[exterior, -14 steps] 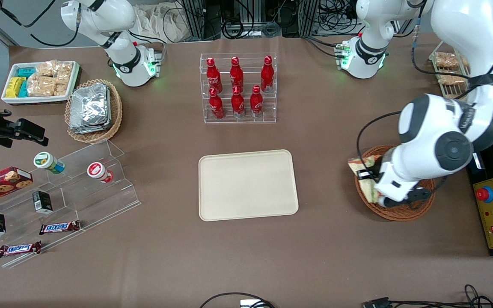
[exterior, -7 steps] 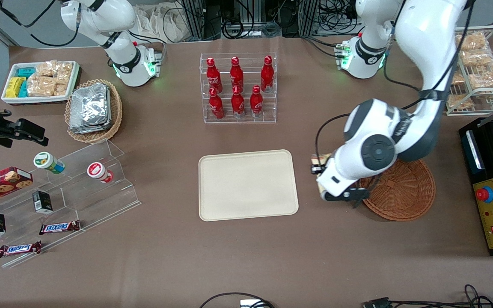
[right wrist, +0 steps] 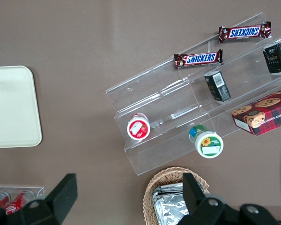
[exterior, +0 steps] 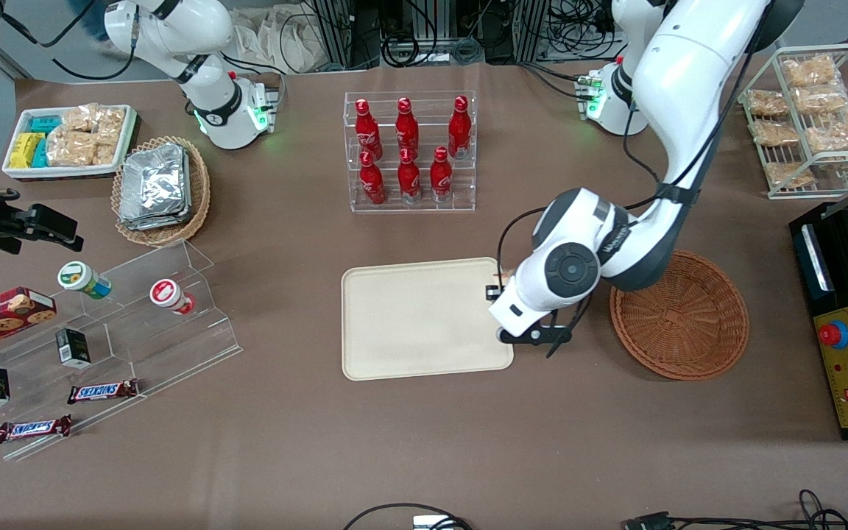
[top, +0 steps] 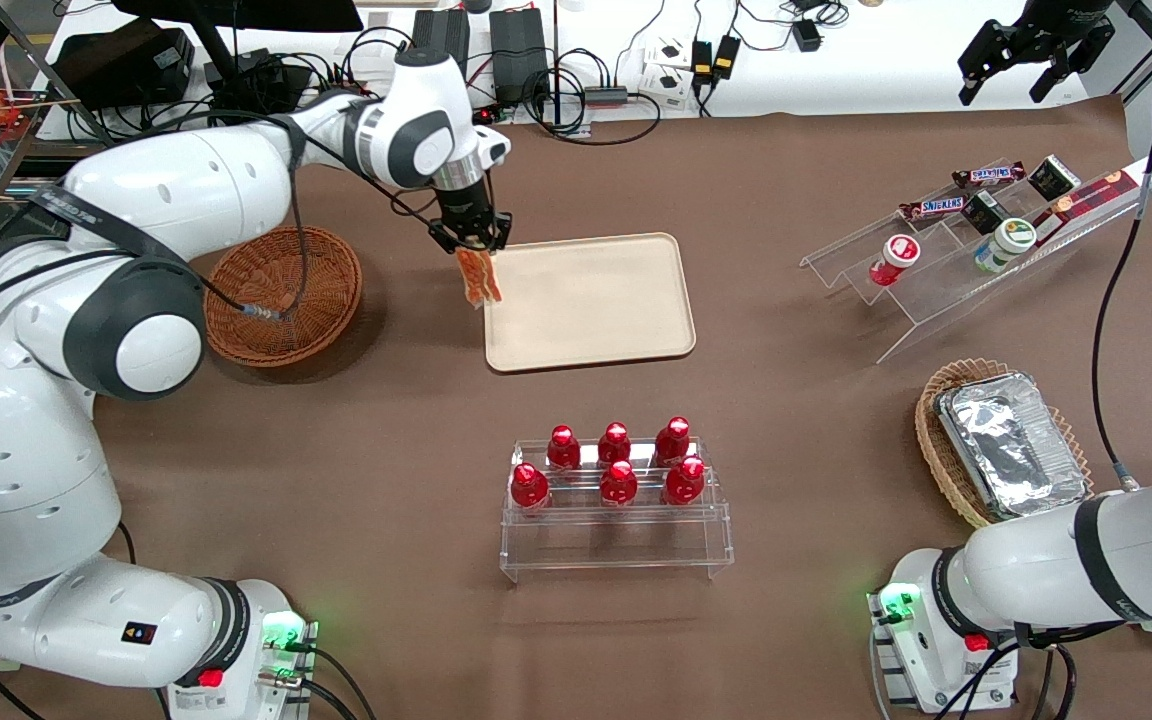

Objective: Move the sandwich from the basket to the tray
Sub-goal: 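Carry the held sandwich over the cream tray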

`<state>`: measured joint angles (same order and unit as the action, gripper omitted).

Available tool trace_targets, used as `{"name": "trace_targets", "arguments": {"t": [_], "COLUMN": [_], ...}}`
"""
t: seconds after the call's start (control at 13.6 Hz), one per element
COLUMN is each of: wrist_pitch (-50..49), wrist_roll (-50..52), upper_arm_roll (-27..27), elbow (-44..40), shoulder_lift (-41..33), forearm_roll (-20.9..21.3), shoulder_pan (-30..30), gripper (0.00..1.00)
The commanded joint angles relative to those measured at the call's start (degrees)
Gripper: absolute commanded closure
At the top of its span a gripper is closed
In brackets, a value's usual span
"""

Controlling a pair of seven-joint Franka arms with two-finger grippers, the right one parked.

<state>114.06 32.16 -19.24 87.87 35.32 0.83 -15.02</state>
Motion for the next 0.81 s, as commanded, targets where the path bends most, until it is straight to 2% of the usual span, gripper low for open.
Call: {"name": "trace_targets", "arguments": {"t": [0.0,0.07,0.37,0.74], "wrist_pitch": [2.56,3.62,6.60,8.55], "wrist_roll": [1.42,1.33,3.95,4.93], "upper_arm_roll": [0.70,0.70,0.70,0.70], "elbow": [-2.26,-2.26,-2.35,-2.44], "shoulder_lift": [3.08,3.95,7.29,9.23], "forearm_roll": [0.57,0.57,5.14,6.02], "shoulder_pan": [-2.99,-3.17,-4.92,-5.19], "gripper": [0.75,0.75,0.73,0.73]}}
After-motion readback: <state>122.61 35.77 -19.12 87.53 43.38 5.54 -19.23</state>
